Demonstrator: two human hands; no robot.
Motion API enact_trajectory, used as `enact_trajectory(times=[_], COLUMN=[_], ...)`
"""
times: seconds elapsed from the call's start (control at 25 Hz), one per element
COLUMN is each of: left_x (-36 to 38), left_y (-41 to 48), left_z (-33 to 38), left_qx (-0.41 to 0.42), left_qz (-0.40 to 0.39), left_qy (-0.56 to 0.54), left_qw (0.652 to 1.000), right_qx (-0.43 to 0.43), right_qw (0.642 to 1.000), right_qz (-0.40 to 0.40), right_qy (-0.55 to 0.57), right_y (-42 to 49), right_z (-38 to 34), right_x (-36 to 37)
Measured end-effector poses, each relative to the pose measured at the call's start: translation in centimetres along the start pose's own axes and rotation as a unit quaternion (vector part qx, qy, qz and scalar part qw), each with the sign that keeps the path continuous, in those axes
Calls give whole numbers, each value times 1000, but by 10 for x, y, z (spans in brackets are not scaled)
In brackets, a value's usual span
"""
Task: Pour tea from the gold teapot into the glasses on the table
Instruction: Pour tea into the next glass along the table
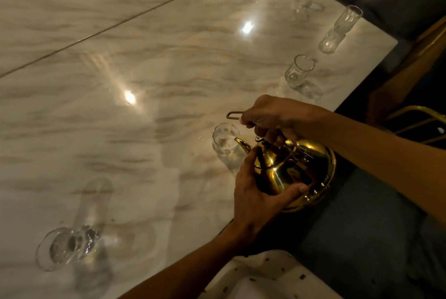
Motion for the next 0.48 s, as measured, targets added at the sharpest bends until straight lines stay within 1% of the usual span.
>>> enact_trajectory(times=[0.16, 0.32, 0.48], left_x=[1, 2, 0], left_y=[-2, -4, -7], left_z=[0, -4, -7], left_qx=[13, 24, 40], left_qz=[-5, -10, -9], left_qy=[13, 11, 33], left_qw=[1000, 1000, 999], right_qx=[-35, -35, -29], right_qw=[999, 998, 997], right_qz=[38, 55, 69], right_qy=[-15, -17, -2], right_y=[-9, -15, -17], right_z=[0, 8, 17], right_x=[-3, -2, 1])
Point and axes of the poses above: each hand's wrist, its own y-axis towards the middle knuckle, its own x-axis out of the palm, z = x × y, the point moved 6 cm from there along y, towards the middle knuckle, and after that the axes turned 4 degrees about -x, right-handed, at the moved point
